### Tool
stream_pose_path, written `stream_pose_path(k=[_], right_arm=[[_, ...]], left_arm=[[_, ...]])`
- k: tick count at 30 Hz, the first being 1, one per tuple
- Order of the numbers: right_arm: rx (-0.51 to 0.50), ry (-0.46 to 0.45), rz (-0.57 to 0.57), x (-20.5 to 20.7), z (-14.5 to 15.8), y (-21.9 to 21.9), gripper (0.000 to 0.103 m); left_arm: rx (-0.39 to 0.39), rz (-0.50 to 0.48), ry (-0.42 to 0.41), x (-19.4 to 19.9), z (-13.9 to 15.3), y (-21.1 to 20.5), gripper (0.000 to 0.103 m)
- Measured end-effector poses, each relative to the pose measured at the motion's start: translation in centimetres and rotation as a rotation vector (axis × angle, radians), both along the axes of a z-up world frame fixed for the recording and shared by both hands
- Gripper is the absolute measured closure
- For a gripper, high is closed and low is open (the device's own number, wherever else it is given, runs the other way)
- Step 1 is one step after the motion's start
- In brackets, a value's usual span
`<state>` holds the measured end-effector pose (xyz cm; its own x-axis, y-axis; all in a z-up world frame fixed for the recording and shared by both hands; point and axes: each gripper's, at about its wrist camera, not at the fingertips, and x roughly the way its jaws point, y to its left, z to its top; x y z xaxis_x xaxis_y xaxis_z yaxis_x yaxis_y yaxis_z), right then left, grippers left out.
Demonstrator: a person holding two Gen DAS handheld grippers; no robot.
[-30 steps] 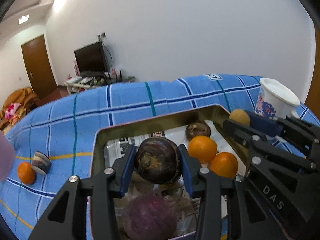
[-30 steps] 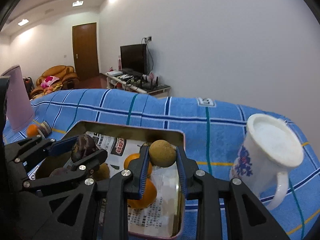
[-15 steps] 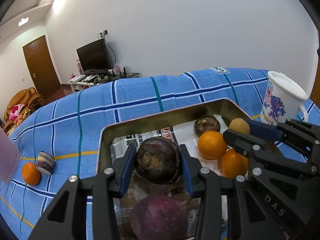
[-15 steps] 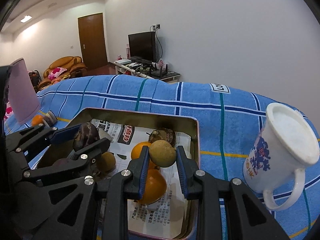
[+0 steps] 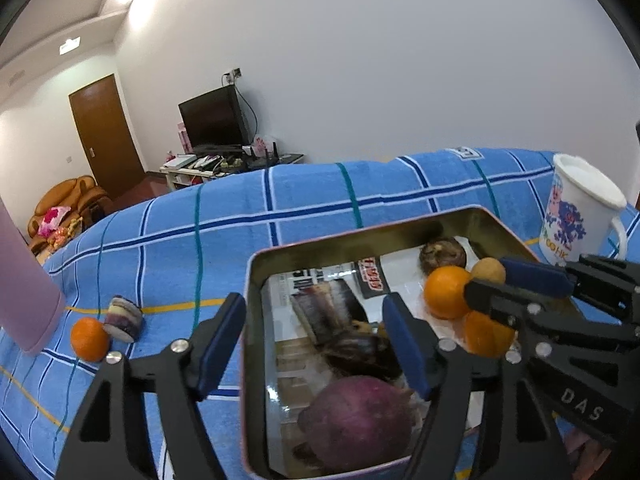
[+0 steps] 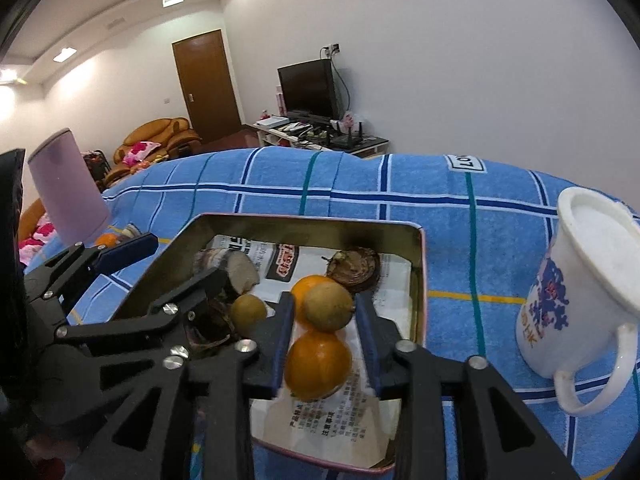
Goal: Organize fruits
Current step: 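Withdraw both open tools from the tin toward the remaining fruits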
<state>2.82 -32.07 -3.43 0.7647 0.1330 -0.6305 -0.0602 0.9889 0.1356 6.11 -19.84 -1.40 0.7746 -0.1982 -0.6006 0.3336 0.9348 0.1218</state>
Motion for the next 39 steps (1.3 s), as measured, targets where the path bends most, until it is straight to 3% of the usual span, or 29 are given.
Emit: stream_pose_path(k=[3,4,6,8,16,21,24,27,31,39], right_arm=[[0.034,-0.014,0.010,-0.3,0.3,-0.2,0.039],[0.052,-0.019,0.016,-0.4,0.4,-0.3,0.036],[0.093,-0.028,0.023,-0.7,0.6,-0.6,0.029],[0.118,-0.041,0.026,-0.9,0.8,-0.7,0.026],[0.106,-0.207,-0.034,-3.0,3.1,-0.9,0.026],[0.093,-0.415,-0.106,-5.9,4.4,-1.1,0.026],[0.017,-0.500,-0.208,-6.9,4.6,-0.2,0.026],[-0.031,-0.531,-0.240,-7.2,4.6,0.8,0.018],[-0.073,-0.562,-0.243,-7.5,4.9,1.8,0.017],[-0.109,-0.591,-0.257,-8.1,5.4,3.3,0.017]], left_arm=[[-0.031,0.027,-0.004,0.1,0.4,0.9,0.021],[-0.041,0.036,-0.012,0.1,0.6,1.3,0.018],[-0.062,0.060,-0.031,0.0,1.0,2.0,0.001],[-0.092,0.068,-0.057,-0.2,1.4,2.7,0.000],[-0.072,0.099,-0.173,-1.7,2.5,3.8,0.000],[-0.038,0.158,-0.262,-2.2,2.4,5.2,0.000],[-0.018,0.200,-0.315,-2.6,2.6,6.1,0.000],[-0.008,0.237,-0.393,-3.3,3.1,7.2,0.000],[0.012,0.269,-0.444,-3.8,2.9,8.9,0.000],[-0.031,0.281,-0.381,-3.7,2.3,11.3,0.000]])
